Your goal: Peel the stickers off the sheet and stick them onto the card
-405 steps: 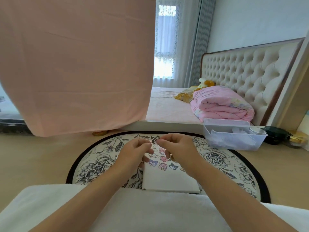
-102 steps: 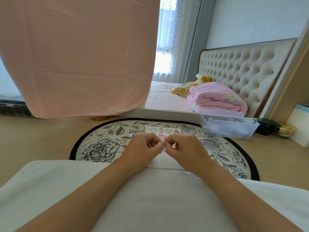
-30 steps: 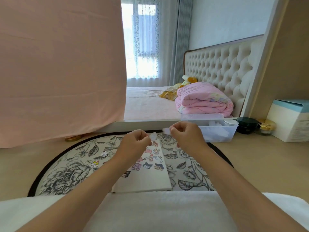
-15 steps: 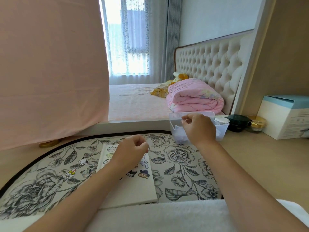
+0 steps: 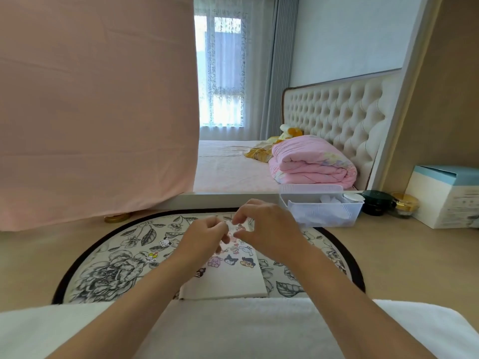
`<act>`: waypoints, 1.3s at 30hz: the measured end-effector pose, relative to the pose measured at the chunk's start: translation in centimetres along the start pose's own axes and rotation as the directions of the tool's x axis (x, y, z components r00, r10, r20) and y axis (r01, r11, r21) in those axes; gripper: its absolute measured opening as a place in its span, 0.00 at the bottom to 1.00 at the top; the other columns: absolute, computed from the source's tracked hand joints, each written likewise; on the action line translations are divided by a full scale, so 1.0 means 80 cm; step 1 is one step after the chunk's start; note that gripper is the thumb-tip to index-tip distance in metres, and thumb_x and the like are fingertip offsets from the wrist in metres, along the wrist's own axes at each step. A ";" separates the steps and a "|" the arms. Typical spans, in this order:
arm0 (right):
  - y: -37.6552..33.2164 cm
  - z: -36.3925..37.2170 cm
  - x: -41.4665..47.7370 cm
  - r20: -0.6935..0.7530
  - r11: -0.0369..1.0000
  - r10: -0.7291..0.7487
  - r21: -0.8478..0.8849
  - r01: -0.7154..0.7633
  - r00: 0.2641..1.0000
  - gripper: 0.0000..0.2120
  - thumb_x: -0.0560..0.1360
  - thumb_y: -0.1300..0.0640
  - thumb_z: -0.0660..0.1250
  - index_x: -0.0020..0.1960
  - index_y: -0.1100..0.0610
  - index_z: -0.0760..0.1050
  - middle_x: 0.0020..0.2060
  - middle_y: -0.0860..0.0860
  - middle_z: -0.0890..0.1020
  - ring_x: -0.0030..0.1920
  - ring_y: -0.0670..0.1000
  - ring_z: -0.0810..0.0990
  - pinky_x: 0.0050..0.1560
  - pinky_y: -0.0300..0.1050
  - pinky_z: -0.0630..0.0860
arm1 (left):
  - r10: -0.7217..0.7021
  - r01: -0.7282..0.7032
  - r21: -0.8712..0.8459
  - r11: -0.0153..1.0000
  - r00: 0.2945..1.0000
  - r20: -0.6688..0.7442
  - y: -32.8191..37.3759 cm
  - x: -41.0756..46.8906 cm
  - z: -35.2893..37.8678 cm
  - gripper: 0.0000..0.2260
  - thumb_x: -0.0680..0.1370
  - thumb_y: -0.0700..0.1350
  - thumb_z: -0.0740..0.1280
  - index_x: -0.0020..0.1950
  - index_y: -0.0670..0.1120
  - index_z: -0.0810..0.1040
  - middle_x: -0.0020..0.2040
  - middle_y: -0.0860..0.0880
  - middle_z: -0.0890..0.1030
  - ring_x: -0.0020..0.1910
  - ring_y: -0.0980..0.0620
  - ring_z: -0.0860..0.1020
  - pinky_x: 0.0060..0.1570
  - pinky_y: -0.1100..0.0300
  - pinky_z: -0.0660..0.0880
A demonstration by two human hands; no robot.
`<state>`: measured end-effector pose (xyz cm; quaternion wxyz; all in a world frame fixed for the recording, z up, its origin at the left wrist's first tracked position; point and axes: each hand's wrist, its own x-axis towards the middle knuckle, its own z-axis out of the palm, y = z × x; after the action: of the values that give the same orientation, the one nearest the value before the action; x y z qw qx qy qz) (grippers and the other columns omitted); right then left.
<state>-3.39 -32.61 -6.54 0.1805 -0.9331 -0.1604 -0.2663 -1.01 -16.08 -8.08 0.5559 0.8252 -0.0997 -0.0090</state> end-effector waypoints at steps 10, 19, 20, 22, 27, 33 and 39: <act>-0.058 0.035 -0.029 -0.143 0.990 -0.116 -0.091 0.104 0.983 0.03 0.73 0.49 0.74 0.42 0.45 0.80 0.39 0.40 0.81 0.34 0.40 0.75 0.34 0.35 0.66 | -0.035 0.037 -0.076 0.996 0.999 0.026 -0.019 -0.052 -0.044 0.07 0.78 0.41 0.64 0.41 0.44 0.79 0.36 0.49 0.83 0.30 0.52 0.76 0.29 0.64 0.69; -0.075 0.045 -0.035 0.148 0.685 0.336 0.640 -0.349 0.930 0.05 0.76 0.56 0.73 0.41 0.52 0.80 0.36 0.44 0.81 0.29 0.43 0.76 0.33 0.37 0.72 | -0.050 0.056 -0.257 0.965 0.998 0.031 -0.038 -0.069 -0.059 0.07 0.82 0.47 0.62 0.53 0.49 0.80 0.44 0.50 0.86 0.36 0.50 0.80 0.36 0.59 0.69; -0.075 0.044 -0.035 0.230 0.564 0.365 0.717 -0.411 0.902 0.05 0.76 0.57 0.73 0.42 0.55 0.81 0.36 0.47 0.81 0.29 0.47 0.76 0.30 0.37 0.70 | -0.006 0.008 -0.204 0.979 1.000 0.010 -0.041 -0.069 -0.059 0.05 0.81 0.47 0.64 0.53 0.51 0.80 0.45 0.51 0.86 0.36 0.52 0.81 0.37 0.60 0.70; -0.074 0.043 -0.038 0.358 0.381 0.383 0.778 -0.499 0.852 0.05 0.77 0.57 0.72 0.45 0.57 0.81 0.39 0.51 0.81 0.30 0.50 0.76 0.28 0.39 0.67 | 0.051 -0.053 -0.138 0.989 0.999 -0.013 -0.046 -0.069 -0.057 0.04 0.80 0.46 0.67 0.50 0.48 0.81 0.43 0.52 0.86 0.35 0.54 0.81 0.39 0.61 0.72; -0.070 0.048 -0.042 0.466 0.265 0.367 0.777 -0.571 0.805 0.05 0.77 0.55 0.72 0.47 0.57 0.82 0.41 0.51 0.82 0.32 0.49 0.76 0.28 0.39 0.65 | 0.095 -0.101 -0.148 0.984 0.994 -0.046 -0.051 -0.067 -0.054 0.05 0.79 0.42 0.69 0.43 0.44 0.80 0.35 0.50 0.84 0.30 0.57 0.78 0.33 0.69 0.73; -0.063 0.049 -0.039 0.216 0.682 0.452 0.542 -0.491 0.866 0.06 0.73 0.48 0.76 0.45 0.51 0.84 0.37 0.47 0.86 0.29 0.42 0.79 0.34 0.39 0.78 | 0.177 -0.165 0.163 0.973 0.982 -0.066 -0.063 -0.059 -0.063 0.06 0.78 0.48 0.68 0.41 0.51 0.79 0.36 0.54 0.83 0.28 0.60 0.73 0.36 0.58 0.74; -0.058 0.044 -0.035 0.128 0.857 0.294 0.404 -0.320 0.947 0.05 0.71 0.44 0.76 0.45 0.42 0.83 0.40 0.37 0.84 0.33 0.40 0.77 0.46 0.46 0.80 | 0.295 -0.251 0.473 0.845 0.955 -0.020 -0.058 -0.069 -0.068 0.06 0.77 0.53 0.67 0.40 0.56 0.75 0.35 0.72 0.76 0.32 0.62 0.74 0.33 0.61 0.67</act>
<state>-5.92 -27.61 -9.72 0.4120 -0.8936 -0.0687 -0.1643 -5.03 -8.47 -10.77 0.3415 0.9110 -0.1896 0.1325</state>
